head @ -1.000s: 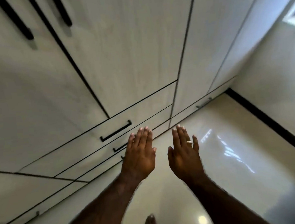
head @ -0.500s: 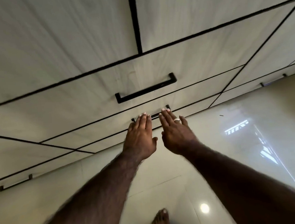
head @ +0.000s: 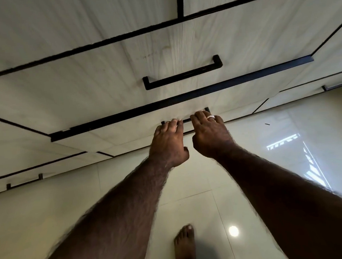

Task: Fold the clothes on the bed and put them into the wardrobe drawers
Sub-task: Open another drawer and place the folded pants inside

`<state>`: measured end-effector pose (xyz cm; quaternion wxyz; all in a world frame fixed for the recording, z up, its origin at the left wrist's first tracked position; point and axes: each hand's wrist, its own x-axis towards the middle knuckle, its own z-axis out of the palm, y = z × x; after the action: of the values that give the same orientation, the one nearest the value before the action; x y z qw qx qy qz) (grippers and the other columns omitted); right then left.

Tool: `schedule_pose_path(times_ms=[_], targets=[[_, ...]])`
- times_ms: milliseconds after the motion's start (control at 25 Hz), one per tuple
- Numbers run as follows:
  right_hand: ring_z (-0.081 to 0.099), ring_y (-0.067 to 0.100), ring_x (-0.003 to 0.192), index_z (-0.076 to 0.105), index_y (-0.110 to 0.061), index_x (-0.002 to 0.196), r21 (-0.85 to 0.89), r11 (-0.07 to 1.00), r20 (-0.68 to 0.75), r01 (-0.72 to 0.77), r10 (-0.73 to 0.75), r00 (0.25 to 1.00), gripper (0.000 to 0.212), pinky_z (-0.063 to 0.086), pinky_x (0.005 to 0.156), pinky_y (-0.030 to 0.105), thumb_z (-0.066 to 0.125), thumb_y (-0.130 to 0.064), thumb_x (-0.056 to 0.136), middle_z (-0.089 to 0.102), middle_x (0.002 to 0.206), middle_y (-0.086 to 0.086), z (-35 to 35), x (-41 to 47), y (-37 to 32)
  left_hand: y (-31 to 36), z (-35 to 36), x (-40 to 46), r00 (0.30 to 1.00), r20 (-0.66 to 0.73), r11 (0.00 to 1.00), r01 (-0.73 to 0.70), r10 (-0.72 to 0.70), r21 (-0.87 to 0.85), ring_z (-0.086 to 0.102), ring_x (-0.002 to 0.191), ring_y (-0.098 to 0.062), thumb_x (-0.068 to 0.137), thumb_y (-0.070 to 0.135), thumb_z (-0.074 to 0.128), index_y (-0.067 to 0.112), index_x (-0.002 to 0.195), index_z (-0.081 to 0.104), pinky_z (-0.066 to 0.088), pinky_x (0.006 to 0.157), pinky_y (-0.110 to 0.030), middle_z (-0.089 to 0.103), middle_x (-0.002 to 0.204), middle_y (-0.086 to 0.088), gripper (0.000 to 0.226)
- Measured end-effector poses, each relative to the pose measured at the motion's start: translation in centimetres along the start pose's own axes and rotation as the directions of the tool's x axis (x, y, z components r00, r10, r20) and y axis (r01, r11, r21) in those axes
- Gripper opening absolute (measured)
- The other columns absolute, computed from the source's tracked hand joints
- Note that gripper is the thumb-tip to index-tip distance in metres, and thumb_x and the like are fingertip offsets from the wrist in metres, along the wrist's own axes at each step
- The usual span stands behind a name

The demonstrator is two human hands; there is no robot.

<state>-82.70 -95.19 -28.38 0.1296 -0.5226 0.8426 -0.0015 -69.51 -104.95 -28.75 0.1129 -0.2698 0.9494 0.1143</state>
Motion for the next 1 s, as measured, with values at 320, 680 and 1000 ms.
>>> schedule_pose_path(times_ms=[320, 680, 1000], targets=[[0.06, 0.036, 0.118, 0.056, -0.011, 0.13, -0.094, 0.995, 0.109, 0.039, -0.028, 0.994, 0.057, 0.043, 0.096, 0.047, 0.037, -0.028, 0.08, 0.06, 0.131, 0.011, 0.8, -7.0, -0.2, 2.6, 1.0, -6.4, 0.995, 0.095, 1.0, -0.001, 0.001, 0.004, 0.029, 0.154, -0.031, 0.092, 0.047, 0.064, 0.011, 0.164, 0.028, 0.02, 0.129, -0.046, 0.031, 0.168, -0.01, 0.088], [0.063, 0.035, 0.102, 0.072, -0.015, 0.111, -0.006, 1.0, -0.375, 0.011, -0.013, 0.927, 0.035, 0.049, 0.086, 0.045, 0.045, -0.038, 0.106, 0.069, 0.109, 0.01, -4.0, -15.6, 0.2, 5.3, -1.6, -16.0, 0.908, -0.412, 0.997, 0.079, -0.071, 0.001, 0.062, 0.105, -0.032, 0.105, 0.041, 0.047, 0.014, 0.115, 0.073, 0.043, 0.085, -0.042, 0.071, 0.117, -0.008, 0.039], [0.068, 0.029, 0.102, 0.074, -0.022, 0.104, -0.022, 0.994, 0.194, -0.103, 0.105, 0.975, 0.045, 0.05, 0.078, 0.035, 0.053, -0.06, 0.093, 0.072, 0.108, 0.005, -3.5, -21.6, -0.9, 6.5, -1.6, -22.4, 0.976, 0.11, 0.949, 0.21, -0.189, -0.234, 0.062, 0.08, -0.022, 0.098, 0.068, 0.049, 0.027, 0.071, 0.064, 0.047, 0.069, -0.032, 0.057, 0.07, 0.009, 0.052]])
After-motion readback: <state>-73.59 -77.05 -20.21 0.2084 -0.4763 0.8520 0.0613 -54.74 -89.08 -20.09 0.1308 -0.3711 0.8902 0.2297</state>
